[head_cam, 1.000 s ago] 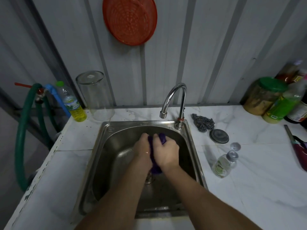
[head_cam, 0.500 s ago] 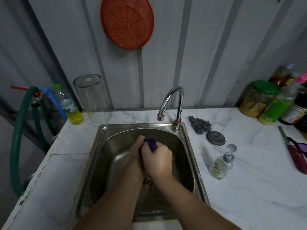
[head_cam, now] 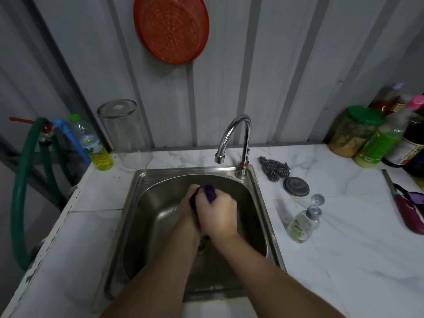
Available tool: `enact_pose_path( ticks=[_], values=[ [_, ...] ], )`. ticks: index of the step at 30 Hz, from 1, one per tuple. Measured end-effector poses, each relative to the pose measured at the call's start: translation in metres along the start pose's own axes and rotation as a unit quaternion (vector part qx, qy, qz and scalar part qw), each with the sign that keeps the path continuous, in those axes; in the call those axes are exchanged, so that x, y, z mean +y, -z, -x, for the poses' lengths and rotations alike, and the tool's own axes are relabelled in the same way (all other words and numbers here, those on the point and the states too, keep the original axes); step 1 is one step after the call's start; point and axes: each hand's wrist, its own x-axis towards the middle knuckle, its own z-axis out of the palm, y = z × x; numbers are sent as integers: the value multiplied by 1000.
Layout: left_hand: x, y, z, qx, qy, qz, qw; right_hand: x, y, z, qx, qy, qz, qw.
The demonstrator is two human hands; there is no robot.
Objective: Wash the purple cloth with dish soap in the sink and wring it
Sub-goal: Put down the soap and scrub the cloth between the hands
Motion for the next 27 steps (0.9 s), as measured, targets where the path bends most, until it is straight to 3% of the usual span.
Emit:
enact_pose_path(
  ticks=[5, 9, 12, 16, 20, 24, 27],
  values=[
    [-23, -13, 14, -5, 36, -56, 998, 16, 30, -35, 11, -90, 44, 995],
    [-9, 0, 2, 62, -39, -68, 995, 21, 15, 11, -8, 8, 26, 1000],
    [-12, 12, 3, 5, -53, -52, 997, 12, 2, 26, -23, 59, 18, 998],
    [-21, -5, 9, 2, -22, -49, 999, 14, 19, -19, 25, 21, 52, 998],
    [-26, -7, 13, -6, 8, -47, 999, 37, 28, -42, -28, -32, 30, 999],
    [-14, 0, 6, 16, -12, 4, 1000, 44, 32, -41, -54, -153, -27, 986],
    [-5, -1, 4, 34, -19, 0, 999, 32, 34, -27, -43, -137, -76, 987]
  ],
)
